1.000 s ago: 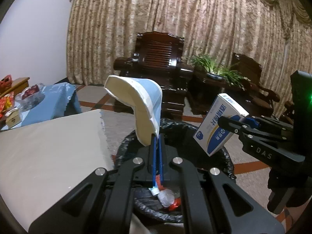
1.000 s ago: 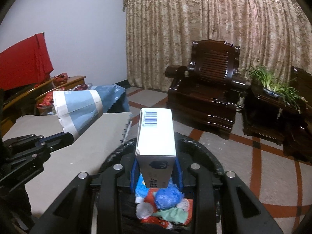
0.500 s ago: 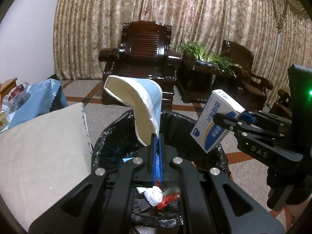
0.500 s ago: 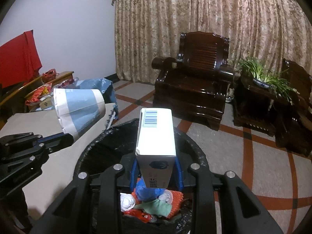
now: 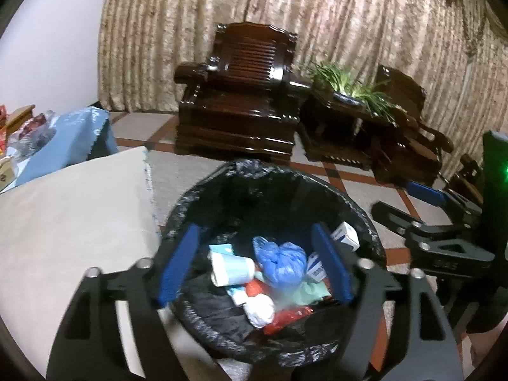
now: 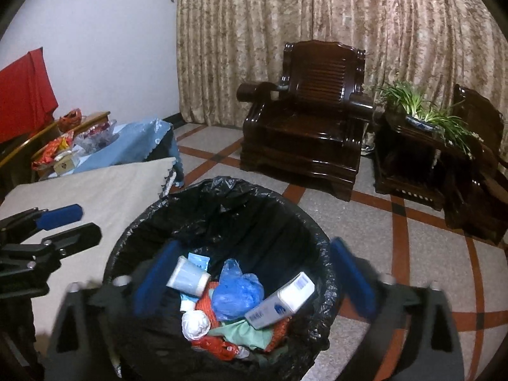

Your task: Collect trash

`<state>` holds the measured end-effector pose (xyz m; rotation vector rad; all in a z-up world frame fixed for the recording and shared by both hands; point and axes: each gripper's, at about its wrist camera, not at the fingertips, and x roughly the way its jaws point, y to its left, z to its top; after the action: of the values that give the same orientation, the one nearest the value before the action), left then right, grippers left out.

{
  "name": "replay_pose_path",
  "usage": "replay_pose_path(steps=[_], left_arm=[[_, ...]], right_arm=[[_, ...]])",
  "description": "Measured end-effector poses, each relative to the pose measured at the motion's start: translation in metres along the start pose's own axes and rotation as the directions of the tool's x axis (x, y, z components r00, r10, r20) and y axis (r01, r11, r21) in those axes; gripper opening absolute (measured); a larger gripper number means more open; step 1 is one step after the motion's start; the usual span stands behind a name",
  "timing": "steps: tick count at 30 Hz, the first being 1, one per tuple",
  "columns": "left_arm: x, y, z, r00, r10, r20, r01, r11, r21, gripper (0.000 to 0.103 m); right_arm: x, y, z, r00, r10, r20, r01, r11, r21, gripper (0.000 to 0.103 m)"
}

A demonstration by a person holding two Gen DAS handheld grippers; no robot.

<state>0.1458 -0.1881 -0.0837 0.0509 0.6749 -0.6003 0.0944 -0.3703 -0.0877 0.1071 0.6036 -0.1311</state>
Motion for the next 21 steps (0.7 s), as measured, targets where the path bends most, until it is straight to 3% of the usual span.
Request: replay_pose_path(steps=[3, 21], left_arm=[[-0.014, 0.007, 0.001, 1.000, 0.027, 0.014, -0.027, 1.000, -0.012, 0.090], [-0.081, 0.019, -0.008, 0.994, 0.105, 0.022, -0.104, 0.993, -0.050, 0.096]], right_arm=[[-0.005, 0.001, 0.001, 1.000, 0.013, -0.010, -0.013, 1.000, 0.012, 0.097], [-0.060, 0.049, 0.008, 0.996, 0.090, -0.006, -0.090, 0.996, -0.010, 0.097]])
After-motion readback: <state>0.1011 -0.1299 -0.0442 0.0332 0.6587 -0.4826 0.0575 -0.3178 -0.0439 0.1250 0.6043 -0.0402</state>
